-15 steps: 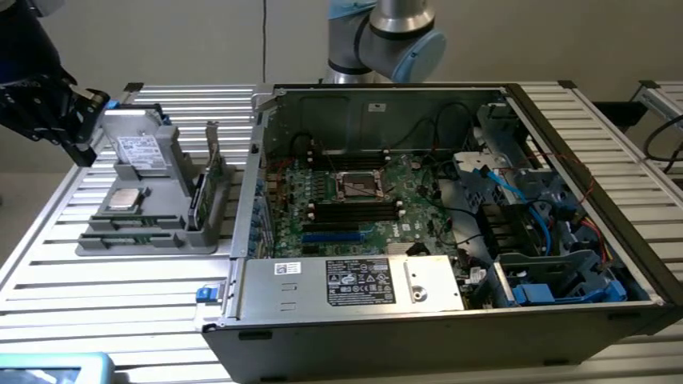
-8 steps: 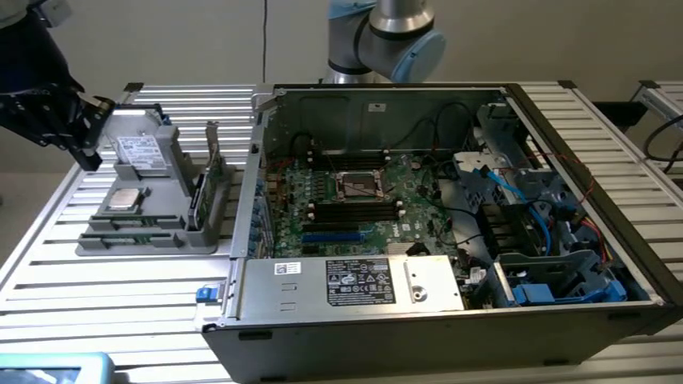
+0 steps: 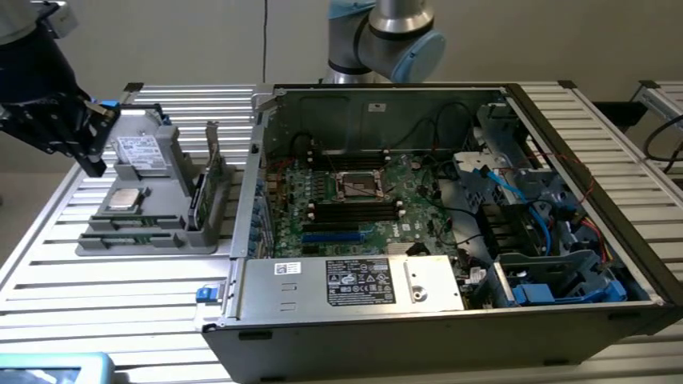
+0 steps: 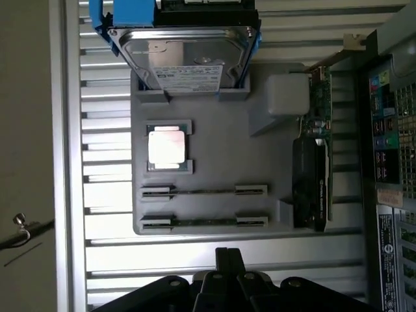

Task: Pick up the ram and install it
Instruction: 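Pick up the ram and move it above insertion slot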

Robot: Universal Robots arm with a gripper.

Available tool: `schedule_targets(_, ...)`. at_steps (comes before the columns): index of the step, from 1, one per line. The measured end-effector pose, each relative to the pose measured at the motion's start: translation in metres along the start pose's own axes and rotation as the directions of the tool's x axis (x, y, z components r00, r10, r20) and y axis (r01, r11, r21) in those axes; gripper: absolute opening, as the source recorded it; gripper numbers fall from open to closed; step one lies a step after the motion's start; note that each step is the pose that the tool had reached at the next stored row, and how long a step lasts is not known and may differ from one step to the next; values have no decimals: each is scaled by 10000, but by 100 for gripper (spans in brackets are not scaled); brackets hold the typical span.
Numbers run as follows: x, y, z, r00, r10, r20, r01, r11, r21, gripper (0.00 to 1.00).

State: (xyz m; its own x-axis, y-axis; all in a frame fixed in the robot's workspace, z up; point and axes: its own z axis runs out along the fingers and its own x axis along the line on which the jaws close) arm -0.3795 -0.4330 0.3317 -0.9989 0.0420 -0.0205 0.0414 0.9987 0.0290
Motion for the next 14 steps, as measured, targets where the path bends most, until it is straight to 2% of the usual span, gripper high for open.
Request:
schedule_targets(8, 8, 24, 26, 9965, -832, -23, 832, 9965, -16, 11)
schedule_targets(11, 9, 25, 26, 9907, -1362, -36, 1362, 9907, -29, 11)
schedule_targets(14, 8, 25, 27, 9819, -1895, -48, 1895, 9819, -43, 11)
